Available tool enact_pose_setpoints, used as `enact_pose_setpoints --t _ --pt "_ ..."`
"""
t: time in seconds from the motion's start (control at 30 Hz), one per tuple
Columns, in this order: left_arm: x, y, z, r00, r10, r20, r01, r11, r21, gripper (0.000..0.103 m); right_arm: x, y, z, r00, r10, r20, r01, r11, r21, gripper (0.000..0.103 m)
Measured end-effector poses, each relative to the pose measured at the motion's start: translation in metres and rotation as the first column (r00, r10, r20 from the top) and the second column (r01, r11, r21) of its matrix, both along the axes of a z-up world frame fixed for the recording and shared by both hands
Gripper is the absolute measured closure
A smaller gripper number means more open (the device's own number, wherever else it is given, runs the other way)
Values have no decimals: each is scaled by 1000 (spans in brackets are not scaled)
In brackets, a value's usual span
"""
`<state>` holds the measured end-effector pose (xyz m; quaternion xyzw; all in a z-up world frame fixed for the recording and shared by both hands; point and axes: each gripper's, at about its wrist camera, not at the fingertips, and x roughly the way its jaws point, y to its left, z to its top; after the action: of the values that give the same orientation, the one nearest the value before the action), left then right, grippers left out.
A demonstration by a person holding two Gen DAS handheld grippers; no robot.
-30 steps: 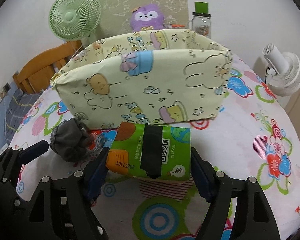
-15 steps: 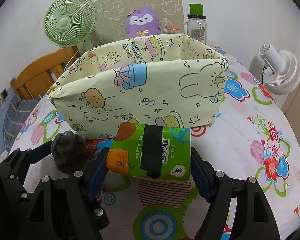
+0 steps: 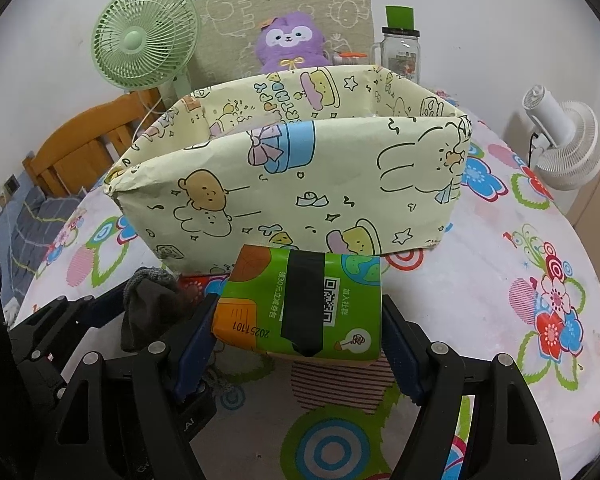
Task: Organize soft objects
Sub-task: 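Close the left gripper on the grey pouch while the right grips the tissue pack, then lift the grey pouch and green tissue pack with both grippers over the box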
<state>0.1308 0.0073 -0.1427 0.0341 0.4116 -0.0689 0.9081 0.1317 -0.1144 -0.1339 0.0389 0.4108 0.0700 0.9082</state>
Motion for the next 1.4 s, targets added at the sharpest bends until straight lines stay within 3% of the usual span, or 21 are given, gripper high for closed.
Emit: enact_pose_setpoints --t 0.43,1.4 --pt "-21 -9 3 1000 -2 -11 2 1000 -13 43 -19 -8 3 1000 22 9 -22 1000 -1 25" --pt "-48 -38 42 996 -62 59 64 998 -30 44 -44 -31 41 994 14 110 -9 999 -42 25"
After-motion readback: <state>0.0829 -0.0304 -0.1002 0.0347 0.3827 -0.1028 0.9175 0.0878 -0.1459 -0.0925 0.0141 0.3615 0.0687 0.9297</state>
